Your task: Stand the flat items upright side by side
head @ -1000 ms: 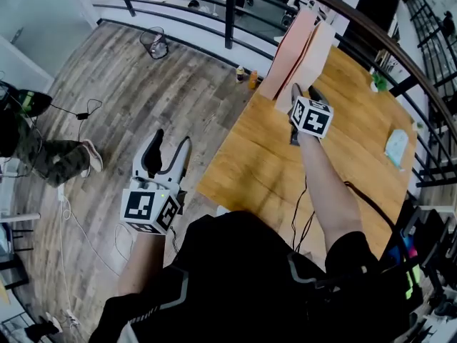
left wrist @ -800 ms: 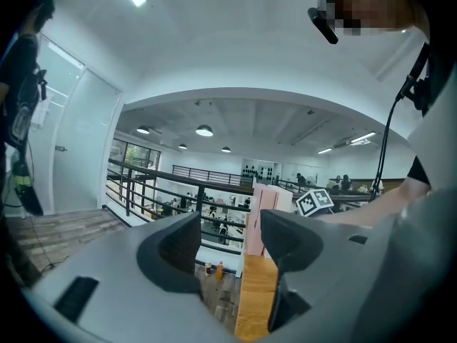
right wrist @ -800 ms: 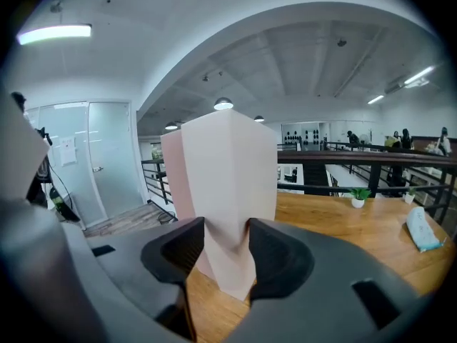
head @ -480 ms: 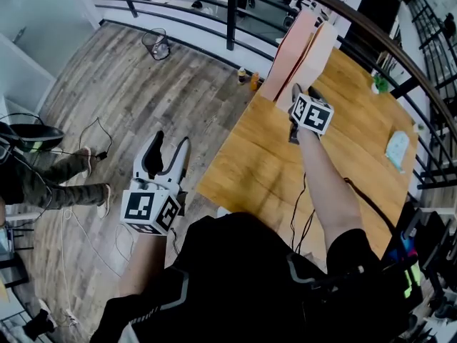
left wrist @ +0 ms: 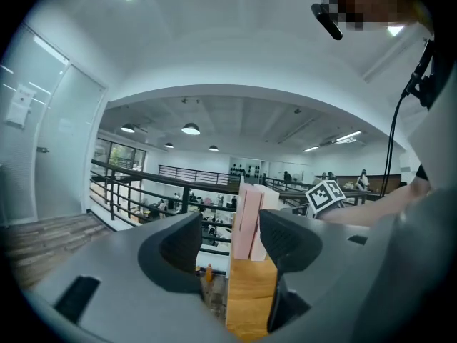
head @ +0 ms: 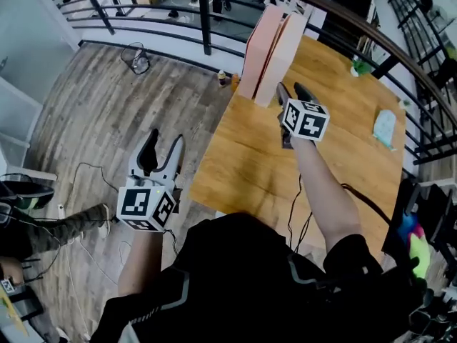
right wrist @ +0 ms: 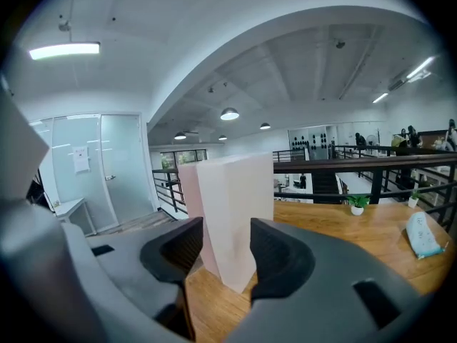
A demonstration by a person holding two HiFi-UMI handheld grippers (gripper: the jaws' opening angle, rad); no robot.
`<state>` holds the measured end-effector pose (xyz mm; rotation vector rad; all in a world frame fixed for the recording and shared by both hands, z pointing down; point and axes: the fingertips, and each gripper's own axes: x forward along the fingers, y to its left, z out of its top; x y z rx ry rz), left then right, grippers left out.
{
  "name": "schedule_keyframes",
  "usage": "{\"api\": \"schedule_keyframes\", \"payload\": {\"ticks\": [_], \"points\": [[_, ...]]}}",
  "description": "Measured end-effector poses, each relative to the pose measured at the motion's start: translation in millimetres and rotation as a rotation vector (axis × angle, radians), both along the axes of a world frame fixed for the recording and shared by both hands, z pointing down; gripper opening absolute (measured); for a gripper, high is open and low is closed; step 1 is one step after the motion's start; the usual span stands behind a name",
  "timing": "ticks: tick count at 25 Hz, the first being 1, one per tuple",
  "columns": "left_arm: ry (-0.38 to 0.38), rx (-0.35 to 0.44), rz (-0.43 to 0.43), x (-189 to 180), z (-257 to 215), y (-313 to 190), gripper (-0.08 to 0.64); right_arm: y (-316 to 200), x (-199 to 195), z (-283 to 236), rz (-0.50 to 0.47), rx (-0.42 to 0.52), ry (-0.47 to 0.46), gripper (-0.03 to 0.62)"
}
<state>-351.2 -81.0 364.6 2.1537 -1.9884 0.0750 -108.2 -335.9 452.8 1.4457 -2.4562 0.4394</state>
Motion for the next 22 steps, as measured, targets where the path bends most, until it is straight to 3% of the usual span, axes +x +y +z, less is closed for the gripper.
{"api": "schedule_keyframes", "payload": {"ticks": [4,11,22], "points": [[-0.029,0.047,0.100,22.9,-20.6,-28.4,0.261,23.8,29.0,-35.2,-0.018,0.048,-0.029,0.215],[-0.054,0.076,0.325,97.3,-45.0,-83.8,0.261,63.5,117.5,-90.8,0.072,0.117,-0.008,0.215],[-0.048,0.101,0.495,227.0,-72.0,-113.3,0.259,119.7,253.4,-150.8,0.192,0.211,0.025,0.215]]}}
